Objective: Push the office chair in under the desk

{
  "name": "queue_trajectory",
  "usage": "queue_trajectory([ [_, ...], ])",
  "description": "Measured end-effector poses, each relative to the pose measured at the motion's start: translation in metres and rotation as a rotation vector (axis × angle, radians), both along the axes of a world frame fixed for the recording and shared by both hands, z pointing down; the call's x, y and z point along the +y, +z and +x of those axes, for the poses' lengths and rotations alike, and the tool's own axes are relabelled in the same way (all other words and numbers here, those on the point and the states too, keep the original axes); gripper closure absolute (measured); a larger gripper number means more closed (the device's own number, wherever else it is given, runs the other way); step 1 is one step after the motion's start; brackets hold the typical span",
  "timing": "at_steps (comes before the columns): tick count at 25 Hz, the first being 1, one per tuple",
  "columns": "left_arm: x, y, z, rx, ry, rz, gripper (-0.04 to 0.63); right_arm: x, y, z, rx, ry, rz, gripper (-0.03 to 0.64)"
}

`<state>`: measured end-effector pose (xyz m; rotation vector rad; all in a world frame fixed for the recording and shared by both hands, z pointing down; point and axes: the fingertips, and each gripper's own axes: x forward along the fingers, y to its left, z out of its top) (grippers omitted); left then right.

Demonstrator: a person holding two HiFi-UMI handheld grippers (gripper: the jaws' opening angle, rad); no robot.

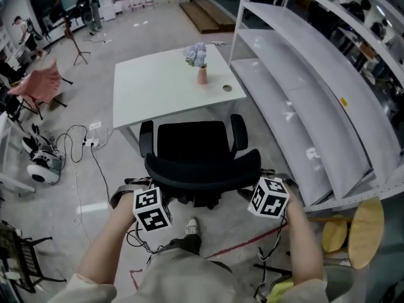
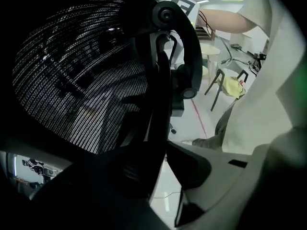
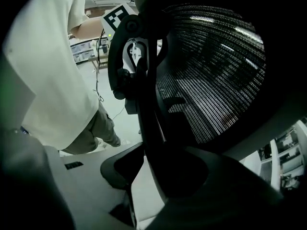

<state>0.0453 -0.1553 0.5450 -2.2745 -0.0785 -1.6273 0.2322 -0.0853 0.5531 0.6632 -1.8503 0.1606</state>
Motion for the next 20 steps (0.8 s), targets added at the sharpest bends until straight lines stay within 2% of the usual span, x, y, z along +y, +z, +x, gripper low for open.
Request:
queue_trajectory([
  [4,0.004,-0.001,0.007,0.006,0.012,-0.035,0.472,-0.004,0.000,0.010,-0.002,-0.030,-0.005,0.479],
  [14,0.000,-0.002,0.024,0.042,0.011,-0.040,0.476,-0.016,0.000,0.030,-0.005,-0.072,-0.052,0.480],
  [20,-0.006,-0.002,0.024,0.023,-0.006,-0.056,0.480,-0.029,-0.002,0.033,-0.008,-0.104,-0.051,0.479],
])
